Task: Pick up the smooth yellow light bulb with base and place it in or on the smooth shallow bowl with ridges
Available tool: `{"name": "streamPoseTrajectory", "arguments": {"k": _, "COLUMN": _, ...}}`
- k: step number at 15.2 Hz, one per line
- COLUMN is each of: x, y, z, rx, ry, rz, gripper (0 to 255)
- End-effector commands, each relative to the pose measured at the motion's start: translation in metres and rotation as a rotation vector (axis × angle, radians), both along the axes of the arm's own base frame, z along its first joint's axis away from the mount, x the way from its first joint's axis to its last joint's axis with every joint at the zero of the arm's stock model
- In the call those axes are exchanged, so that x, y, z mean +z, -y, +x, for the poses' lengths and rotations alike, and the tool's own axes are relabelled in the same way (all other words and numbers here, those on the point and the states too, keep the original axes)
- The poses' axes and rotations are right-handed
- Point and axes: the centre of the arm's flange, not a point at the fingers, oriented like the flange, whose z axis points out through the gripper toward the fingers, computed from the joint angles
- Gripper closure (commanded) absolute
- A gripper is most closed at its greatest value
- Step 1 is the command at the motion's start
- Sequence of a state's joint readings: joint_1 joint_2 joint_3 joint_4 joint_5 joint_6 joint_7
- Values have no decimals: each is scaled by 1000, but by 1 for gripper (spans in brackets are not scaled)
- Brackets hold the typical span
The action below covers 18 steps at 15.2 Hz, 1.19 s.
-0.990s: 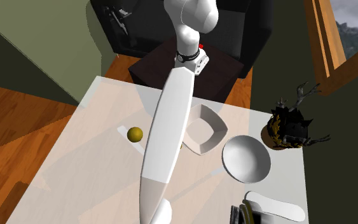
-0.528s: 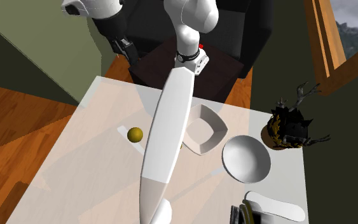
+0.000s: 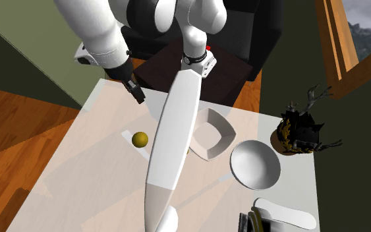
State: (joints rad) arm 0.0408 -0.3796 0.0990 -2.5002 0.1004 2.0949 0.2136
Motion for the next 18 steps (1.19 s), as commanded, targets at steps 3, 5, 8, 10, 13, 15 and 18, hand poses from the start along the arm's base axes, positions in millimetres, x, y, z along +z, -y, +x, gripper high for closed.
{"name": "streamPoseTrajectory", "arguments": {"k": 3, "x": -40, "y": -17, "z": 27, "rx": -14, "ry": -3, "rz": 11, "gripper": 0}}
{"name": "streamPoseTrajectory", "arguments": {"k": 5, "x": -61, "y": -26, "z": 40, "rx": -20, "ry": -6, "rz": 16, "gripper": 0}}
{"name": "streamPoseTrajectory", "arguments": {"k": 8, "x": -92, "y": -40, "z": 60, "rx": -30, "ry": -10, "rz": 23, "gripper": 0}}
{"name": "streamPoseTrajectory", "arguments": {"k": 10, "x": -113, "y": -49, "z": 73, "rx": -36, "ry": -12, "rz": 28, "gripper": 0}}
{"name": "streamPoseTrajectory", "arguments": {"k": 13, "x": -134, "y": -58, "z": 87, "rx": -43, "ry": -15, "rz": 33, "gripper": 0}}
{"name": "streamPoseTrajectory", "arguments": {"k": 15, "x": -145, "y": -59, "z": 87, "rx": -43, "ry": -15, "rz": 33, "gripper": 0}}
{"name": "streamPoseTrajectory", "arguments": {"k": 18, "x": -161, "y": -60, "z": 86, "rx": -43, "ry": -15, "rz": 33, "gripper": 0}}
